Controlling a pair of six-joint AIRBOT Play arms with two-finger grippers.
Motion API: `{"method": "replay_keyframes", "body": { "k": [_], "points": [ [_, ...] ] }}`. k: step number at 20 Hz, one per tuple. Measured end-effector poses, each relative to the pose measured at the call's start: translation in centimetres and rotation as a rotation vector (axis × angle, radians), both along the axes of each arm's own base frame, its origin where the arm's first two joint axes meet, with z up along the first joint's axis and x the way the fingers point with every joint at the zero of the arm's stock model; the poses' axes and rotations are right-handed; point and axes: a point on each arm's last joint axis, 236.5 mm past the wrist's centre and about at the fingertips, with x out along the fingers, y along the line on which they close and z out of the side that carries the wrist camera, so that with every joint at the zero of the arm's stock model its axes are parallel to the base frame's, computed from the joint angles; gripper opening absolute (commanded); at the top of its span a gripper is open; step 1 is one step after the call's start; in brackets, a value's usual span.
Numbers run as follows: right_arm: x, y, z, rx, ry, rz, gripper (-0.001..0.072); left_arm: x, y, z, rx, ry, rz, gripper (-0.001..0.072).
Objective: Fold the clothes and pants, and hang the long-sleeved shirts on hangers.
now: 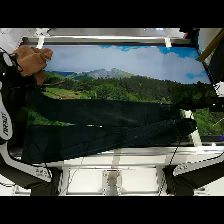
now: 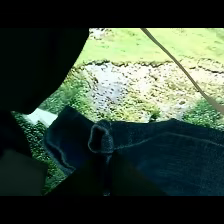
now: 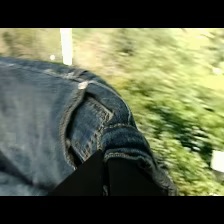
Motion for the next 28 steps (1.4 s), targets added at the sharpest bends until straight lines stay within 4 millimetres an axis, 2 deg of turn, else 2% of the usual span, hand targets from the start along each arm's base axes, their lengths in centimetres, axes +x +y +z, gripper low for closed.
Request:
{"method": "replay_keyframes", "body": {
  "k": [5, 7, 9, 12, 16, 18, 20, 22, 24, 28],
  "points": [
    [1.0, -3.2, 7.0, -0.086, -0.131, -0.047, 0.0035, -0.2, 1.0, 5.1, 0.066, -0.119, 0.006, 0.0015],
    [1.8, -4.8, 8.4, -0.144, -0.163, -0.109, 0.0035, 0.3, 1.3, 5.8, 0.076, -0.159, 0.028, 0.0014],
    [2.7, -6.4, 8.6, -0.193, -0.163, -0.19, 0.0035, 1.2, 1.5, 5.4, 0.074, -0.185, 0.053, 0.0014],
    [4.8, -8.2, 7.7, -0.241, -0.154, -0.308, 0.0035, 3.3, 1.8, 3.5, 0.06, -0.22, 0.094, 0.0015],
    [7.6, -7.8, 5.5, -0.272, -0.153, -0.349, 0.0034, 6.9, 1.0, 1.5, 0.046, -0.302, 0.1, 0.0014],
    [8.8, -7.2, 5.4, -0.29, -0.176, -0.347, 0.0034, 8.1, 0.3, 1.8, 0.053, -0.343, 0.081, 0.0015],
    [9.2, -7.0, 6.8, -0.318, -0.216, -0.345, 0.0034, 8.3, 0.3, 3.7, 0.09, -0.38, 0.066, 0.0015],
    [8.9, -7.1, 9.5, -0.359, -0.27, -0.337, 0.0034, 7.6, 0.3, 7.1, 0.13, -0.427, 0.054, 0.0015],
    [7.3, -7.2, 12.8, -0.408, -0.311, -0.317, 0.0035, 5.4, 0.0, 10.6, 0.16, -0.434, 0.029, 0.0015],
    [2.3, -6.9, 18.7, -0.483, -0.349, -0.262, 0.0035, -2.2, -0.7, 16.7, 0.199, -0.369, 0.011, 0.0015]
  ]
}}
